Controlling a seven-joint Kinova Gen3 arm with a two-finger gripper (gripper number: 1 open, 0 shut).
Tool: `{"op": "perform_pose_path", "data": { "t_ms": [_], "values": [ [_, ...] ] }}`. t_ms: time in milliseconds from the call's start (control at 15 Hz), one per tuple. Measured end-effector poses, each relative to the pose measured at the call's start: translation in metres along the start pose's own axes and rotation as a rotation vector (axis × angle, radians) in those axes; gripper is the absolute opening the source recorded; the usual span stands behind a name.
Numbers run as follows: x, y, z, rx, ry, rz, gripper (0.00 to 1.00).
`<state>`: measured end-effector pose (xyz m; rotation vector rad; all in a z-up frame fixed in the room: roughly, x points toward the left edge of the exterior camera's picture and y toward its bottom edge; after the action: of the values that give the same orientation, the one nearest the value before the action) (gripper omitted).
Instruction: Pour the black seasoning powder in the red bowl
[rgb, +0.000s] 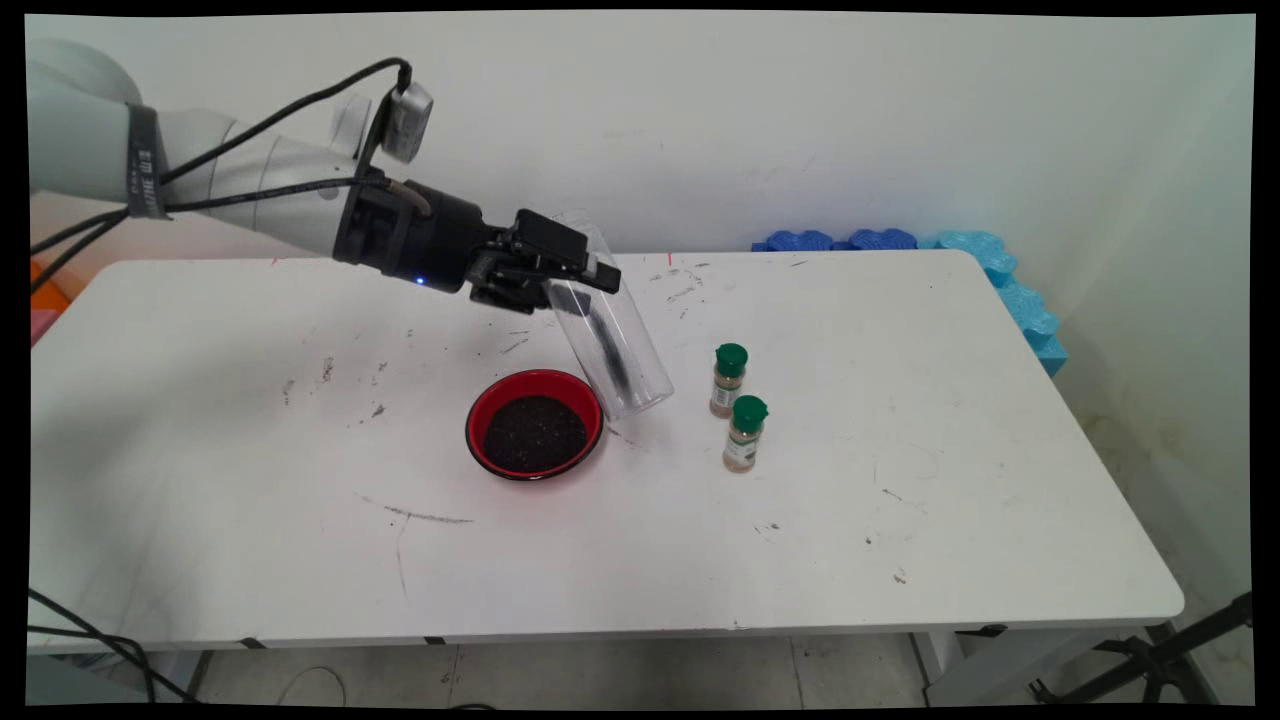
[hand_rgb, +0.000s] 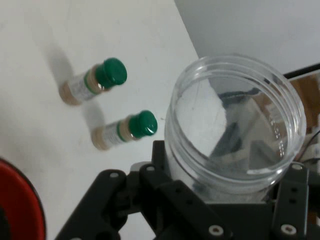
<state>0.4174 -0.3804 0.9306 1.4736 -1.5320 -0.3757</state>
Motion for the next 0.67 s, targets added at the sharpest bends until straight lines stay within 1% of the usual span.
{"op": "perform_pose_path", "data": {
  "t_ms": [400,667],
  "values": [
    [0.013,0.016,0.005,0.062,0.014,0.361,0.0],
    [0.019,0.022,0.012,0.108,-0.003,0.618,0.0]
  ]
}}
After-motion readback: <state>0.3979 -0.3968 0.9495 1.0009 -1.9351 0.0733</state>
